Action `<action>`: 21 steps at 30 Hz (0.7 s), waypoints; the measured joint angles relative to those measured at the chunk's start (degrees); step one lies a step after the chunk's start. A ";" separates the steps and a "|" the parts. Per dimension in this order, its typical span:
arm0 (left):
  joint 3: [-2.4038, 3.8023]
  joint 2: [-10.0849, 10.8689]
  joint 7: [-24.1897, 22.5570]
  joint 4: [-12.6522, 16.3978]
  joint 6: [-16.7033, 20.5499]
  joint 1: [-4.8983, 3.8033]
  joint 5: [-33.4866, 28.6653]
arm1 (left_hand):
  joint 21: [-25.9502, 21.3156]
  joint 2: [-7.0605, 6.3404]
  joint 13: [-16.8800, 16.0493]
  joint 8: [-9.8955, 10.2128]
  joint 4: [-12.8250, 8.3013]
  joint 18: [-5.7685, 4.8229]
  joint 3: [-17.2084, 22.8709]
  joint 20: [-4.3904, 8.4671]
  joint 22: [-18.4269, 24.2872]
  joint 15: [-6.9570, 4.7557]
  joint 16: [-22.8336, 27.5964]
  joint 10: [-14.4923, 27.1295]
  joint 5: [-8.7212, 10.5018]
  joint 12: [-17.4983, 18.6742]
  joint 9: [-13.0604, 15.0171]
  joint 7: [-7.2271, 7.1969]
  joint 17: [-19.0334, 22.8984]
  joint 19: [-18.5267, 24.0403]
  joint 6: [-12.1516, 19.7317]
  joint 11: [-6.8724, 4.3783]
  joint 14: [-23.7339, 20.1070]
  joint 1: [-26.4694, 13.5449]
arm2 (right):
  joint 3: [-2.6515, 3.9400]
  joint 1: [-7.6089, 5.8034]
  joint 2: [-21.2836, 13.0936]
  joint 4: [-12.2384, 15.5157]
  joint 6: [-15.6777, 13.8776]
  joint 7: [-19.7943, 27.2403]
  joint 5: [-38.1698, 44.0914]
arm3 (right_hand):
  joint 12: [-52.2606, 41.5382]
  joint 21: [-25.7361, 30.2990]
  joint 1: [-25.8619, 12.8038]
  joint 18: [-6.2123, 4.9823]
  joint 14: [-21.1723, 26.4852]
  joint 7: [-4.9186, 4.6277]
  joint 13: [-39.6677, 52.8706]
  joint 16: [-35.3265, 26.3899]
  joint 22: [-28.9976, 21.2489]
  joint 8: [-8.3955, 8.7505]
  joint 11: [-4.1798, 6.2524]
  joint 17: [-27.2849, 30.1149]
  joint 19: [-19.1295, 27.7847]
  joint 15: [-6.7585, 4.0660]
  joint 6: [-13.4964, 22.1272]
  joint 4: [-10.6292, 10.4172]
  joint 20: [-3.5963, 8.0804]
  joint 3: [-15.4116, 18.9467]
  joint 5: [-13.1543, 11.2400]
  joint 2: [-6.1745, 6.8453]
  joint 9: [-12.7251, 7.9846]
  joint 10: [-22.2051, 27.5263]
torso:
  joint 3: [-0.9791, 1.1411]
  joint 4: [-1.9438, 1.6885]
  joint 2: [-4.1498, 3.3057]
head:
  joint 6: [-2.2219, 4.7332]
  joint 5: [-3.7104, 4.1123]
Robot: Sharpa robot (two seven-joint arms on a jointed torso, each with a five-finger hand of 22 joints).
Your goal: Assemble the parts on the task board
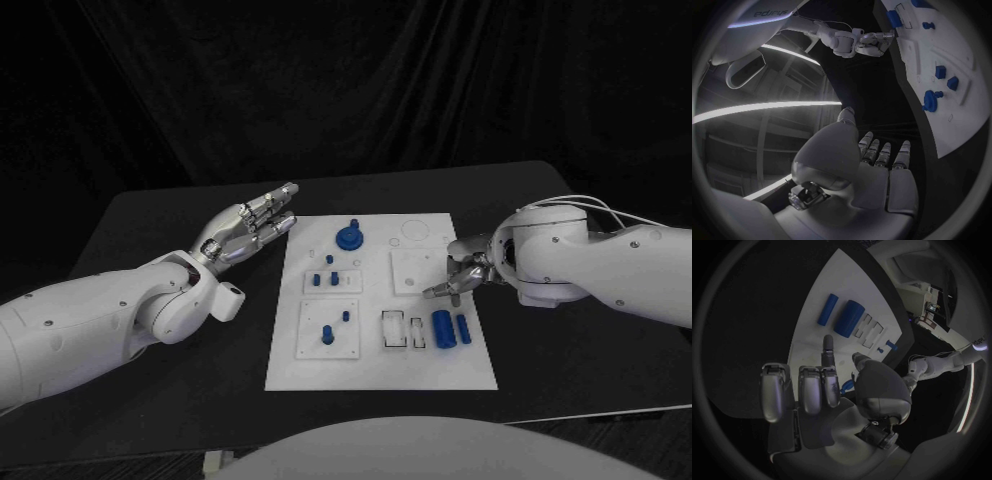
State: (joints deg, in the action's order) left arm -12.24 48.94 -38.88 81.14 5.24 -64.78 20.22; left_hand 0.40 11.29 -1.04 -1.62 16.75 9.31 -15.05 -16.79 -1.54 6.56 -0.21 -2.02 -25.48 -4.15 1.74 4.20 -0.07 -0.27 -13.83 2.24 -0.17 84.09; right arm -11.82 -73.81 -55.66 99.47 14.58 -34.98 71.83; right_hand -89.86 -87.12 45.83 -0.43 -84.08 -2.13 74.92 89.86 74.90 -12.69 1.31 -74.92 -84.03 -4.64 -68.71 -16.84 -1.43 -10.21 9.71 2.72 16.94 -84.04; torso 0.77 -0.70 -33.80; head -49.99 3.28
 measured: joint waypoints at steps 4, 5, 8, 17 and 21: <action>0.00 -0.18 0.00 -0.18 -0.36 0.00 0.14 | 0.00 0.04 0.00 0.00 -0.15 0.00 0.15 0.00 0.06 0.22 0.00 0.00 -0.32 0.00 0.00 0.21 -0.01 0.00 -0.21 0.00 0.20 0.50 | -0.01 0.00 0.33 -0.09 1.36 -0.30 -0.19 | 0.00 0.23 0.00 0.00 0.00 0.00 0.00 0.00 0.03 0.37 0.00 0.00 0.00 0.00 0.00 0.17 0.00 -0.17 -0.27 0.00 0.00 0.00 | -0.01 -0.03 0.01 | 0.00 0.14; 0.00 -0.22 0.00 -0.21 -0.43 0.00 0.16 | 0.00 0.04 0.00 0.00 -0.15 0.00 0.15 0.00 0.06 0.22 0.00 -0.02 -0.40 -0.04 0.00 0.21 -0.01 0.00 -0.21 0.29 0.20 0.50 | -0.01 0.00 0.40 -0.11 1.56 -0.36 -0.21 | 0.00 0.23 0.10 0.00 0.00 0.00 0.00 0.00 0.04 0.62 0.00 0.00 0.00 0.00 0.00 0.30 0.00 -0.30 -0.27 0.10 0.00 0.00 | -0.01 -0.03 0.01 | 0.00 0.16; 0.00 -0.28 0.00 -0.29 -0.69 0.00 0.21 | 0.00 -0.19 0.00 0.00 -0.15 0.00 0.15 0.00 0.05 0.22 0.00 -0.03 -0.63 -0.23 0.00 0.21 -0.02 0.00 -0.21 0.45 0.20 0.74 | -0.01 0.00 0.60 -0.14 2.02 -0.51 -0.27 | 0.00 0.40 0.71 -0.01 0.00 0.00 0.00 0.00 0.05 0.68 0.00 0.00 0.00 0.00 0.00 0.32 0.00 -0.32 -0.14 0.70 0.00 0.00 | -0.02 -0.06 0.01 | 0.00 0.17; 0.00 -0.35 0.00 -0.28 -1.35 0.00 0.31 | 0.00 0.07 -0.01 0.00 -0.15 0.00 0.63 0.00 0.05 0.63 0.00 -0.01 -1.33 -0.22 0.00 0.42 -0.03 0.00 0.00 0.46 0.20 1.44 | -0.01 0.00 1.08 -0.43 2.21 -0.70 -0.42 | 0.00 0.62 2.28 0.00 0.00 -0.53 -0.01 0.00 0.04 1.44 0.00 0.01 0.00 0.00 0.53 0.32 0.00 -0.32 0.92 2.27 0.12 0.00 | -0.05 -0.16 -0.07 | 0.00 0.12; 0.00 -0.44 0.00 -0.30 -1.64 0.00 0.34 | 0.00 0.00 -0.01 0.00 -0.32 0.00 0.80 0.00 0.05 0.63 0.00 0.17 -1.57 -0.23 0.00 0.63 -0.02 0.00 -0.21 0.65 0.20 1.96 | -0.01 0.06 1.41 -0.87 2.16 -0.75 -0.51 | 0.00 0.91 2.51 0.00 0.00 -0.41 -0.01 0.00 0.04 1.44 0.00 0.00 0.00 0.00 0.65 0.32 0.00 -0.32 1.12 2.51 0.33 0.00 | -0.06 -0.14 -0.07 | 0.00 0.00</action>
State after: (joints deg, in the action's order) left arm -12.24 48.50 -38.88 80.84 3.60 -64.78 20.55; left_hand 0.40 11.29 -1.05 -1.61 16.42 9.31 -14.25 -16.79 -1.49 7.19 -0.21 -1.84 -27.05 -4.38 1.74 4.83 -0.09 -0.27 -14.04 2.89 0.02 86.05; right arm -11.82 -73.75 -54.25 98.60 16.74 -35.73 71.32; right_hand -89.85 -86.22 48.34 -0.44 -84.08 -2.54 74.91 89.85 74.94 -11.25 1.32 -74.92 -84.03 -4.64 -68.06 -16.52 -1.43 -10.53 10.82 5.23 17.27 -84.04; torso 0.71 -0.84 -33.87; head -49.99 3.28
